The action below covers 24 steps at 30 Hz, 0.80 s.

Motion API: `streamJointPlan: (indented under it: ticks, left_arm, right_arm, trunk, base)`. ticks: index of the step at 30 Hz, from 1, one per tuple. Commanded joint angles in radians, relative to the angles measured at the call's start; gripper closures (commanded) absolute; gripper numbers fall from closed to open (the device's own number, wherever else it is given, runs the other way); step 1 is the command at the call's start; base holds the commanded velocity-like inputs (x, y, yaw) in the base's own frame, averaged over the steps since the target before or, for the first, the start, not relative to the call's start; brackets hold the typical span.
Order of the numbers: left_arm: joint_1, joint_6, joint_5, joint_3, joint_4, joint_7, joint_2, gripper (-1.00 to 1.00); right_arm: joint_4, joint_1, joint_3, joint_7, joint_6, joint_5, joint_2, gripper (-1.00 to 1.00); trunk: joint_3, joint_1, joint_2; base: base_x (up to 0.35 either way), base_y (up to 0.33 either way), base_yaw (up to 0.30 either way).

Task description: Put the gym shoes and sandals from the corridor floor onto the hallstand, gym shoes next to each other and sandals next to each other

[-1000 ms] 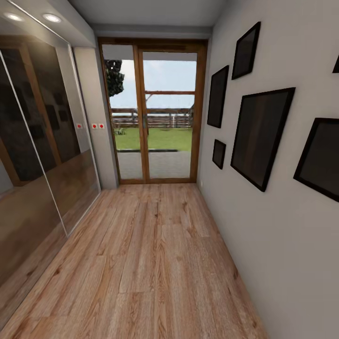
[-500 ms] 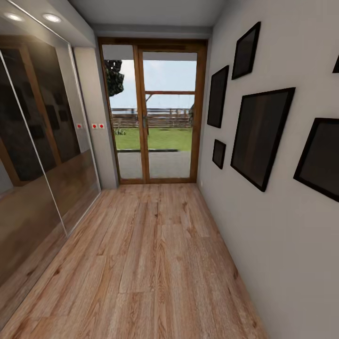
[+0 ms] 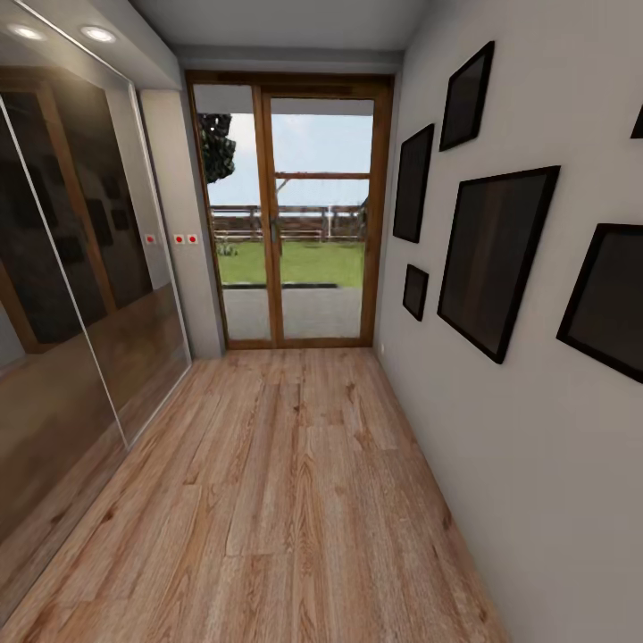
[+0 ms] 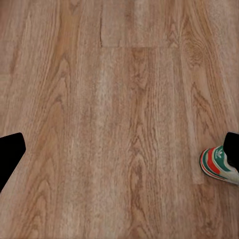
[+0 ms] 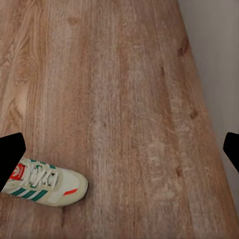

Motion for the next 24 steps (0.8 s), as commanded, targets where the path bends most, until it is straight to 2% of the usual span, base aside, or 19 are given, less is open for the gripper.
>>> streamJointPlan:
  ticks: [1, 12, 24]
  left_arm:
    - [-0.001, -0.003, 0.004, 0.0, 0.001, 0.0, 0.0, -1.0]
    - [-0.014, -0.007, 0.036, 0.015, 0.032, -0.009, 0.007, -1.0]
    - [-0.015, -0.037, 0.042, 0.018, 0.034, -0.016, 0.012, -1.0]
  right_arm:
    - [0.001, -0.001, 0.0, 0.0, -0.003, 0.0, 0.0, -1.0]
    - [0.002, -0.001, 0.005, 0.004, -0.003, 0.003, 0.0, -1.0]
    - [0.001, -0.001, 0.006, -0.003, -0.006, 0.003, 0.0, -1.0]
  trunk:
    - [-0.001, 0.0, -0.001]
    - [-0.001, 0.0, -0.001]
    - [-0.001, 0.0, -0.001]
  base:
    - [0.0, 0.0, 0.0]
    - [0.0, 0.0, 0.0]
    - [0.0, 0.0, 0.0]
